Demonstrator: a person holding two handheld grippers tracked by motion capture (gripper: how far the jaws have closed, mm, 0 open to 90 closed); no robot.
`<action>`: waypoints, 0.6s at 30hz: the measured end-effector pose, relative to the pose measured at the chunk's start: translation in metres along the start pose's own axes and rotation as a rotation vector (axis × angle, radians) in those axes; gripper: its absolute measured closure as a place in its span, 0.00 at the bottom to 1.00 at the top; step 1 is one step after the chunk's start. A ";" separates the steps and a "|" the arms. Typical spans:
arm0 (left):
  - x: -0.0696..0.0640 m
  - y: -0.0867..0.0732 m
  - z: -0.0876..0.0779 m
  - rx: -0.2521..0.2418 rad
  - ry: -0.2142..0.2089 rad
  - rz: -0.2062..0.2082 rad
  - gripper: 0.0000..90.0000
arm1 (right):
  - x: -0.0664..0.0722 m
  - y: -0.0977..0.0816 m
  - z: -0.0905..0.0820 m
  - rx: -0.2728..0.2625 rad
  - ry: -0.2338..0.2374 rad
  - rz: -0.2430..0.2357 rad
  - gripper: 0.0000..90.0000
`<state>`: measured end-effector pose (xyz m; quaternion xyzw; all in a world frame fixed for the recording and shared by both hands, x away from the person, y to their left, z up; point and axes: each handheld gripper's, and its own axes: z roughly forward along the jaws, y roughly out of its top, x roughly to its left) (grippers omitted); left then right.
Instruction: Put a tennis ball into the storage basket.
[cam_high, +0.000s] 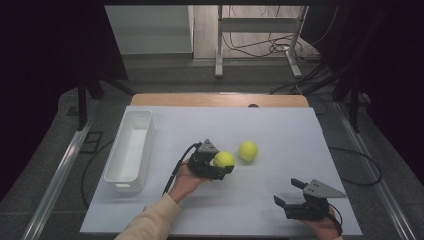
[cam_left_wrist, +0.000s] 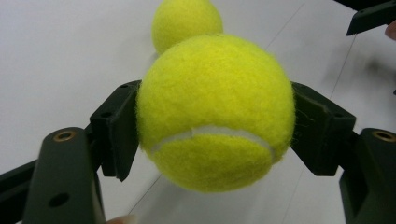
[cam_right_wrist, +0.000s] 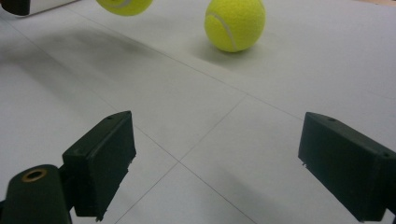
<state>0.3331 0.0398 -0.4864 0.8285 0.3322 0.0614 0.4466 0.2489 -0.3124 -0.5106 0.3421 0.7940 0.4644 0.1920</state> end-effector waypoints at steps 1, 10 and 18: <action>0.000 0.000 -0.001 -0.006 0.004 0.001 0.29 | 0.000 0.000 0.000 0.000 0.000 -0.001 0.12; 0.000 0.003 -0.012 -0.034 0.011 0.005 0.29 | 0.000 0.000 0.000 -0.003 0.002 0.000 0.12; -0.001 0.006 -0.020 -0.051 0.012 0.015 0.29 | 0.000 0.000 0.000 -0.003 0.002 -0.001 0.12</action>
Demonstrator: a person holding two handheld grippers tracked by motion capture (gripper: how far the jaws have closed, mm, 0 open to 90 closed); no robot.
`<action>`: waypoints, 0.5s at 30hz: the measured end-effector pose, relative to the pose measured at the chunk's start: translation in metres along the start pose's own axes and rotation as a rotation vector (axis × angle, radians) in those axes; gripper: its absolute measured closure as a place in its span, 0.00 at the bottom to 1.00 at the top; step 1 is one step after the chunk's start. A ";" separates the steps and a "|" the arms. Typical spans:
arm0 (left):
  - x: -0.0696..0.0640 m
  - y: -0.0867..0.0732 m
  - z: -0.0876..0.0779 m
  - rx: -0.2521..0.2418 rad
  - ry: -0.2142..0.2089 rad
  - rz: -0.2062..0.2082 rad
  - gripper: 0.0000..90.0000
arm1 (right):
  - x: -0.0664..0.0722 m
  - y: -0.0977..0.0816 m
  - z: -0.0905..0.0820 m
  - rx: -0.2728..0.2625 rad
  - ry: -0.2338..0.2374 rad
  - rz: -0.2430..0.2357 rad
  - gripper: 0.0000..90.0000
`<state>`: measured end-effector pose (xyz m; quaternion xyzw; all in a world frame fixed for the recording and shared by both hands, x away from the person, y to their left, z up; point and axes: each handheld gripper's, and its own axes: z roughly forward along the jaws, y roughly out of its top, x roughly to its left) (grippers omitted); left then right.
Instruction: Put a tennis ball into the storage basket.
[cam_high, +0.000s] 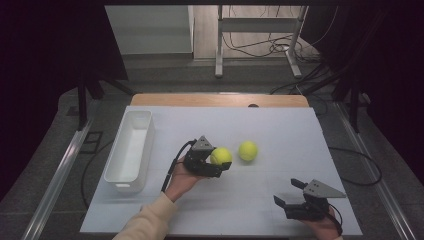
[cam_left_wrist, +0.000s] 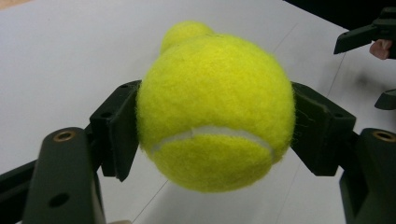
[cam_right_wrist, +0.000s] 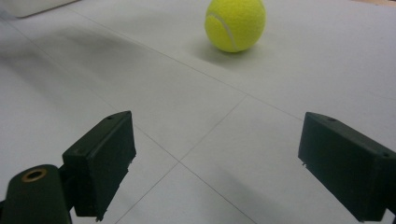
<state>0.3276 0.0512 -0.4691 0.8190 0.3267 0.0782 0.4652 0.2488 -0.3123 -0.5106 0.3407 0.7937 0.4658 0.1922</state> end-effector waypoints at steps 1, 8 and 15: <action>0.000 0.001 -0.002 -0.004 -0.001 -0.001 0.29 | 0.000 0.000 0.000 0.000 0.000 0.001 0.12; -0.001 0.003 -0.007 -0.016 0.002 0.003 0.29 | 0.000 0.000 0.000 -0.001 0.001 0.001 0.12; -0.002 0.006 -0.014 -0.022 0.004 0.016 0.29 | 0.000 0.000 0.000 -0.002 0.001 0.000 0.12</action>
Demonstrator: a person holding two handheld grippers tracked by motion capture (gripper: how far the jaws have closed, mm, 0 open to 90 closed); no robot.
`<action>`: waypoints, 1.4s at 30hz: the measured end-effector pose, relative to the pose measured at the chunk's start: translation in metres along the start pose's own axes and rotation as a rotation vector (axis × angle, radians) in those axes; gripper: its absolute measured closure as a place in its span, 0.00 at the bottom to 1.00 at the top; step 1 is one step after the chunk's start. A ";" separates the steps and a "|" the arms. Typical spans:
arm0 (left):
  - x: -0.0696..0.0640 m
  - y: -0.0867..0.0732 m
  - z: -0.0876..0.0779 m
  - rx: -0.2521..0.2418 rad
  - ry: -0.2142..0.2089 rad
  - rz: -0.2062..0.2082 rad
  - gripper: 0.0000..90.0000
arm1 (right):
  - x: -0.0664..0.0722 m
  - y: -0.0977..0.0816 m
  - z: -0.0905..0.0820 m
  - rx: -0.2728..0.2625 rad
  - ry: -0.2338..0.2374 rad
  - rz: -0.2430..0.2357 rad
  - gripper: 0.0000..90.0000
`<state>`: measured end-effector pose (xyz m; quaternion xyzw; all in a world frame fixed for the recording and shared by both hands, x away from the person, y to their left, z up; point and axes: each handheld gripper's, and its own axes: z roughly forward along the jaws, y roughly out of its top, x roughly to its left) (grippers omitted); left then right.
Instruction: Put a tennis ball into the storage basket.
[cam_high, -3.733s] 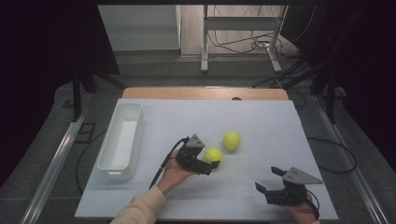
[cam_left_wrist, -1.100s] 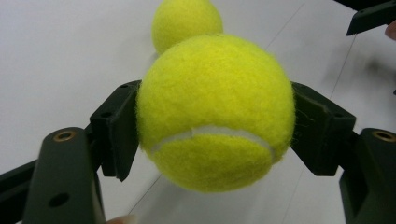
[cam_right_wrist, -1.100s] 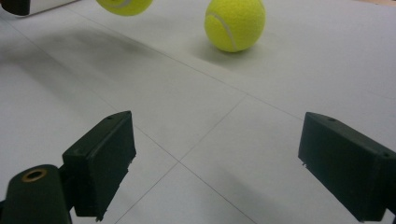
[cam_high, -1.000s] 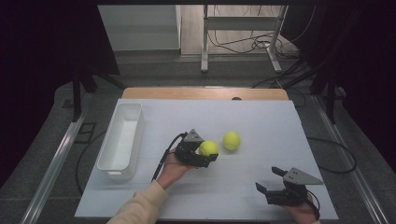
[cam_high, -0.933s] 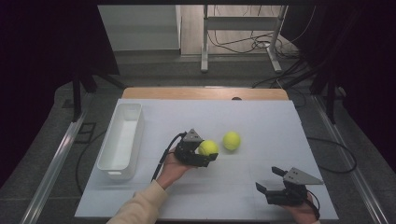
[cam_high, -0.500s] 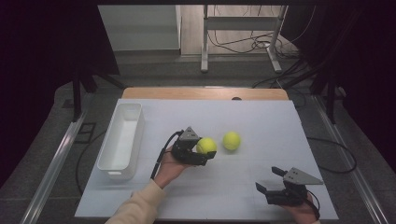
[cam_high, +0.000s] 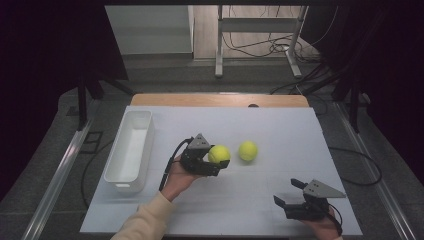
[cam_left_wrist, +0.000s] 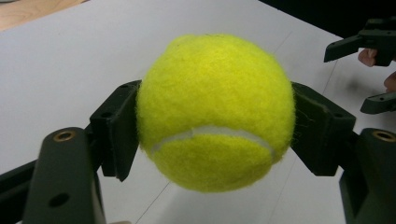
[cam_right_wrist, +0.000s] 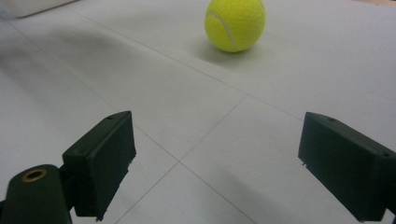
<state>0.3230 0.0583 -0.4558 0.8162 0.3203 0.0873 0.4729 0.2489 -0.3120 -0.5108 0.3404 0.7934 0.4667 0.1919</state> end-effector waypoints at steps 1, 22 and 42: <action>0.000 0.000 -0.001 -0.003 0.001 0.000 0.29 | 0.000 0.000 0.000 0.001 0.000 0.000 0.12; 0.004 0.010 -0.025 -0.050 0.006 0.000 0.29 | 0.000 0.000 0.000 0.001 -0.002 0.002 0.12; 0.011 0.015 -0.046 -0.078 0.031 -0.023 0.29 | 0.000 0.000 -0.001 -0.001 -0.006 0.000 0.12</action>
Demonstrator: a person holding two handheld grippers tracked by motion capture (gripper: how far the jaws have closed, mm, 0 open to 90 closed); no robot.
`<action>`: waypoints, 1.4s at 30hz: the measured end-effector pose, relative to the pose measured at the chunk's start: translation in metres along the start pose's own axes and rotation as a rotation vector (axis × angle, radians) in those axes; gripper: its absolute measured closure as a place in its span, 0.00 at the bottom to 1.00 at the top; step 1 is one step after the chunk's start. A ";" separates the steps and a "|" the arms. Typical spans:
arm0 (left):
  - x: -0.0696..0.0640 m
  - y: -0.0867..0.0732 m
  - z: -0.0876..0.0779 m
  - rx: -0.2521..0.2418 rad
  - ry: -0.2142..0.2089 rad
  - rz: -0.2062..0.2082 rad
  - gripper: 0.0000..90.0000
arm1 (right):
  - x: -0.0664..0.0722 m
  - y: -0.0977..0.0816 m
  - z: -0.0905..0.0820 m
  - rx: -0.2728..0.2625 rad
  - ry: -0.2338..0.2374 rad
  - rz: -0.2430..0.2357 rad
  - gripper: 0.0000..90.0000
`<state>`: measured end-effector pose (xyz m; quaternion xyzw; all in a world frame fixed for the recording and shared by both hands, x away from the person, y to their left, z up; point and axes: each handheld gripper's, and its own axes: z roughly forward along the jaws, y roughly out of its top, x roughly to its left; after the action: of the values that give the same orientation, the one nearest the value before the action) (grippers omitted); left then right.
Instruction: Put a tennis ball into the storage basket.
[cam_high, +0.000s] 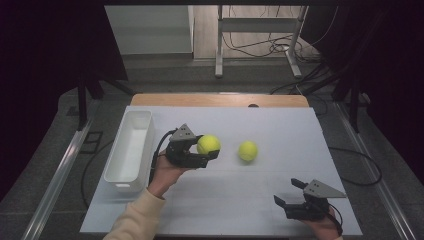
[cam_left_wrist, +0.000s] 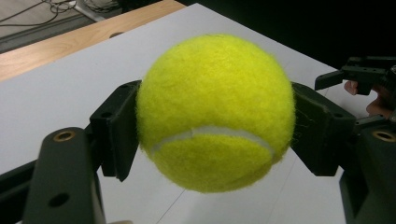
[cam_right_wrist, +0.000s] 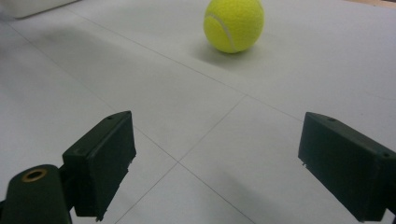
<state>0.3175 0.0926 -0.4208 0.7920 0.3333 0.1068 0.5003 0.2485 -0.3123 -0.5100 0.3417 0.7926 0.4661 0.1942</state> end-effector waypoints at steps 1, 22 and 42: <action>0.000 0.000 -0.001 -0.002 0.000 -0.002 0.29 | 0.000 0.000 0.000 0.002 -0.002 -0.001 0.12; 0.017 0.003 -0.023 -0.031 0.035 -0.027 0.29 | 0.000 0.000 0.000 -0.003 -0.004 -0.001 0.12; 0.034 0.003 -0.044 -0.068 0.075 -0.065 0.29 | 0.000 0.000 0.000 -0.002 -0.006 -0.002 0.12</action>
<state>0.3221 0.1452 -0.4026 0.7587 0.3735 0.1315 0.5173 0.2482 -0.3123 -0.5098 0.3420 0.7920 0.4657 0.1974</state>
